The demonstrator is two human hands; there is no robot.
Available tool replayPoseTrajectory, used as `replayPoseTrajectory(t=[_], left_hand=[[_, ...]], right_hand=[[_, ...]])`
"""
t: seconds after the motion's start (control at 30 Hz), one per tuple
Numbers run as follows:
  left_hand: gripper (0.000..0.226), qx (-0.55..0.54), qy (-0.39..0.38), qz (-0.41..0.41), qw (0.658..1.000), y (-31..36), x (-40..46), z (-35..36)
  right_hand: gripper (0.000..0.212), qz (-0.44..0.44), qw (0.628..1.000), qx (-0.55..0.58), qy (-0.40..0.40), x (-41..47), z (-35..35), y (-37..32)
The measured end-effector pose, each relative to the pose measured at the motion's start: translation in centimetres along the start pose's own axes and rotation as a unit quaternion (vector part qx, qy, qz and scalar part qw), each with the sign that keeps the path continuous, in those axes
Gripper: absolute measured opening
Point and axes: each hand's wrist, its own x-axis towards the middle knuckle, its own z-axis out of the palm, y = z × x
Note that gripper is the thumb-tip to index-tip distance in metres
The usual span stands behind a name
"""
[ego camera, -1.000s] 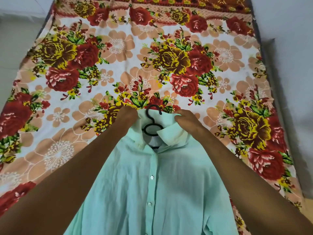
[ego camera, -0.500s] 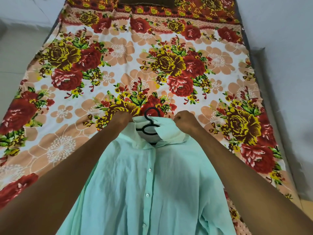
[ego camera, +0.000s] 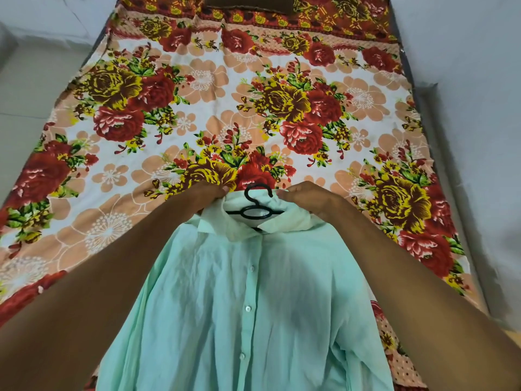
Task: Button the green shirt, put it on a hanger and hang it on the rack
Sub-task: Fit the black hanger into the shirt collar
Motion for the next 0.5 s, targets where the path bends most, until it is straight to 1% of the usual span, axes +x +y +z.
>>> replayPoseTrajectory(t=[0.07,0.13,0.2,0.27,0.3,0.33,0.37,0.43,0.47,0.5], left_hand=[[0.022,0.028,0.006,0.02,0.999,-0.7,-0.1,0.1],[0.039,0.04,0.022,0.043,0.998,-1.6,0.1,0.3],[0.047,0.05,0.032,0.058,0.997,-2.2,-0.3,0.5],[0.052,0.073,0.039,0.078,0.994,-2.4,-0.9,0.7],[0.055,0.08,0.048,0.093,0.991,-2.4,-1.0,0.8],[0.059,0.081,0.054,0.103,0.99,-2.4,-1.3,1.0],[0.063,0.076,0.058,0.115,0.989,-2.5,-1.3,1.2],[0.063,0.061,0.059,0.126,0.988,-2.7,-1.5,1.5],[0.058,0.054,0.06,0.13,0.988,-2.8,-1.6,1.6],[0.053,0.047,0.06,0.136,0.988,-2.9,-1.7,1.8]], right_hand=[[0.029,-0.001,1.0,0.021,0.013,-0.1,0.1,0.2],[0.016,-0.019,0.999,0.006,0.039,-0.4,0.2,0.3],[0.019,-0.043,0.997,-0.026,0.054,-0.9,0.4,0.3],[0.032,-0.055,0.996,-0.043,0.057,-1.2,0.3,0.4],[0.04,-0.047,0.995,-0.056,0.066,-1.6,0.3,0.4],[0.046,-0.034,0.992,-0.081,0.091,-1.9,0.2,0.5],[0.049,-0.018,0.984,-0.121,0.131,-2.4,0.2,0.5],[0.045,0.009,0.962,-0.184,0.201,-2.8,0.3,1.0],[0.038,0.022,0.958,-0.188,0.216,-3.0,0.5,1.3],[0.029,0.033,0.96,-0.169,0.221,-3.2,0.7,1.4]])
